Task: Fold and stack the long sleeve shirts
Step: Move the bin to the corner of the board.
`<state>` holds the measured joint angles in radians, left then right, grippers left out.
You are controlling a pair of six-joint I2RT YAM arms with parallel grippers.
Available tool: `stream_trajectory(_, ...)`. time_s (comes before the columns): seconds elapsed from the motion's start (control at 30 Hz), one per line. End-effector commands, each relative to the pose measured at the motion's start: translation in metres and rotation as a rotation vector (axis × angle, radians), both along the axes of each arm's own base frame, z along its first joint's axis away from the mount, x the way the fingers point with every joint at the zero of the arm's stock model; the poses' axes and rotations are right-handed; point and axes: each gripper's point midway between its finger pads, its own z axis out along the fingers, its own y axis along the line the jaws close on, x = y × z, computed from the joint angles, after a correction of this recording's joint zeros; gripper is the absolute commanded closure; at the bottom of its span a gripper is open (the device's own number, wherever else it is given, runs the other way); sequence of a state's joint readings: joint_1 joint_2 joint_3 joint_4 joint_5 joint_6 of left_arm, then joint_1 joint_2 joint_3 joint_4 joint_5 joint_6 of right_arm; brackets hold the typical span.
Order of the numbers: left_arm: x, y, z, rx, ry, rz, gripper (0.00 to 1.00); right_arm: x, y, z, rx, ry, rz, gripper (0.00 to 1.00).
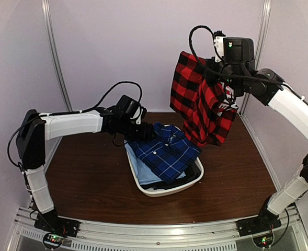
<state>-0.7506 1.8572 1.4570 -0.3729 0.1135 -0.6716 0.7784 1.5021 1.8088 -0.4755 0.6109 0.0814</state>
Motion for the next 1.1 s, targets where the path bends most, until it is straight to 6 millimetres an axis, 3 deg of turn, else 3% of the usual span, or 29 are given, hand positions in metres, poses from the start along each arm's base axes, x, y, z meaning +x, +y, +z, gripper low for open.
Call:
stream_trajectory(0.0,0.047,0.006,-0.015,0.037,-0.029,0.069,0.26,-0.012,-0.016,0.019,0.057,-0.047,-0.033,1.0)
stream_trajectory(0.17,0.086,0.027,-0.049,0.074,0.0,0.141,0.26,-0.019,-0.023,0.009,0.055,-0.027,-0.041,1.0)
stream_trajectory(0.37,0.111,0.057,-0.089,0.117,0.048,0.193,0.26,-0.026,-0.033,-0.004,0.05,-0.006,-0.06,1.0)
stream_trajectory(0.47,0.121,0.082,-0.103,0.147,0.064,0.243,0.26,-0.028,-0.036,-0.011,0.041,0.011,-0.07,1.0)
stream_trajectory(0.6,0.142,0.122,-0.105,0.168,0.058,0.316,0.26,-0.031,-0.039,-0.019,0.037,0.03,-0.075,1.0)
stream_trajectory(0.87,0.198,0.246,-0.099,0.244,0.029,0.513,0.26,-0.038,-0.047,-0.034,0.033,0.07,-0.087,1.0)
stream_trajectory(1.07,0.212,0.35,-0.093,0.318,0.046,0.692,0.26,-0.04,-0.048,-0.045,0.031,0.097,-0.085,1.0)
